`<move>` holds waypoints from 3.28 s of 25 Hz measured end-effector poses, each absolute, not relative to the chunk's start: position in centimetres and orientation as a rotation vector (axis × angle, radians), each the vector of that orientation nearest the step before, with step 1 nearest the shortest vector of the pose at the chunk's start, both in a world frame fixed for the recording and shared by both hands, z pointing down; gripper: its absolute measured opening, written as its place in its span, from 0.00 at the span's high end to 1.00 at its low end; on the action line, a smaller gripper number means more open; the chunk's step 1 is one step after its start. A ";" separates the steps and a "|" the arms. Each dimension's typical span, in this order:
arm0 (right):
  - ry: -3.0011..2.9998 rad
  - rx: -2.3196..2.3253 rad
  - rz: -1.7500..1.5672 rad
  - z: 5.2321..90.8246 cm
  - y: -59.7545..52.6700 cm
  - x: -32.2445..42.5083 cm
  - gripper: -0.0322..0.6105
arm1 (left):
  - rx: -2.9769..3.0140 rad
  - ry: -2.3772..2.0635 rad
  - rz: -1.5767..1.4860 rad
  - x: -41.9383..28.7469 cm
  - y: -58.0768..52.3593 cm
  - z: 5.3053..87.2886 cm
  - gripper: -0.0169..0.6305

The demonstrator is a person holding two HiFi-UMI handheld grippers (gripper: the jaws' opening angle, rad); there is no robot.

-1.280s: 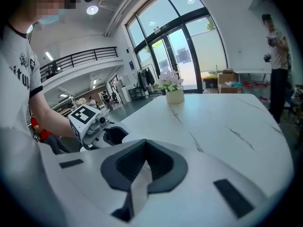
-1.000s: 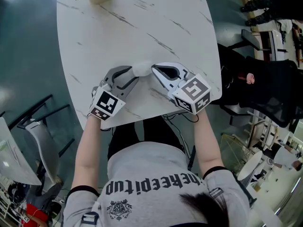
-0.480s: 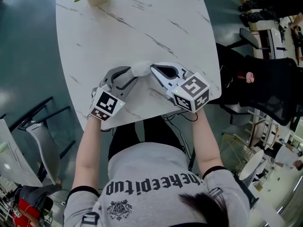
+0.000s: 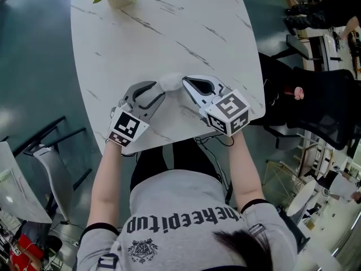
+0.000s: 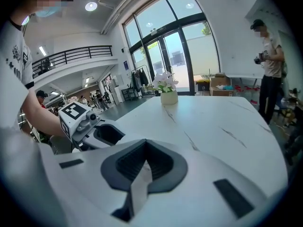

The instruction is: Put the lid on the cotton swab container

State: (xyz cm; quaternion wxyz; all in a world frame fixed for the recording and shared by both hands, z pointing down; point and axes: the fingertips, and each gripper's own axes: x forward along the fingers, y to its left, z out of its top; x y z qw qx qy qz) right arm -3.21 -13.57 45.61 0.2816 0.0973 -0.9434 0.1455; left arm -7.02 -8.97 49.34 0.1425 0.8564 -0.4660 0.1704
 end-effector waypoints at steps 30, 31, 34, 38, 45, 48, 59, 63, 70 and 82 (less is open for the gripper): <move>-2.706 0.497 0.387 39.4 -8.9 -3.6 0.94 | 2.665 -1.311 0.240 -5.5 -7.3 40.2 0.95; -2.713 0.508 0.384 39.1 -8.6 -3.5 0.94 | 2.673 -1.307 0.235 -5.4 -7.2 39.8 0.95; -2.733 0.538 0.373 38.2 -8.0 -3.3 0.94 | 2.691 -1.302 0.220 -5.1 -6.9 38.8 0.95; -2.760 0.580 0.360 36.9 -7.5 -3.1 0.94 | 2.717 -1.287 0.185 -4.9 -6.8 37.5 0.95; -2.797 0.637 0.333 35.1 -6.9 -2.8 0.94 | 2.764 -1.261 0.146 -4.4 -6.7 35.5 0.95; -2.814 0.655 0.321 34.4 -6.7 -2.8 0.94 | 2.774 -1.249 0.121 -4.3 -6.7 34.5 0.95; -2.875 0.689 0.285 32.2 -6.4 -2.8 0.94 | 2.827 -1.254 0.097 -4.0 -6.6 32.1 0.95; -2.890 0.701 0.280 31.8 -6.3 -2.8 0.94 | 2.817 -1.262 0.077 -4.1 -6.6 31.6 0.95; -2.903 0.709 0.263 31.3 -6.3 -2.8 0.94 | 2.815 -1.271 0.067 -4.4 -6.5 31.2 0.95; -2.900 0.710 0.268 31.5 -6.0 -3.1 0.94 | 2.809 -1.276 0.060 -4.5 -6.2 31.3 0.95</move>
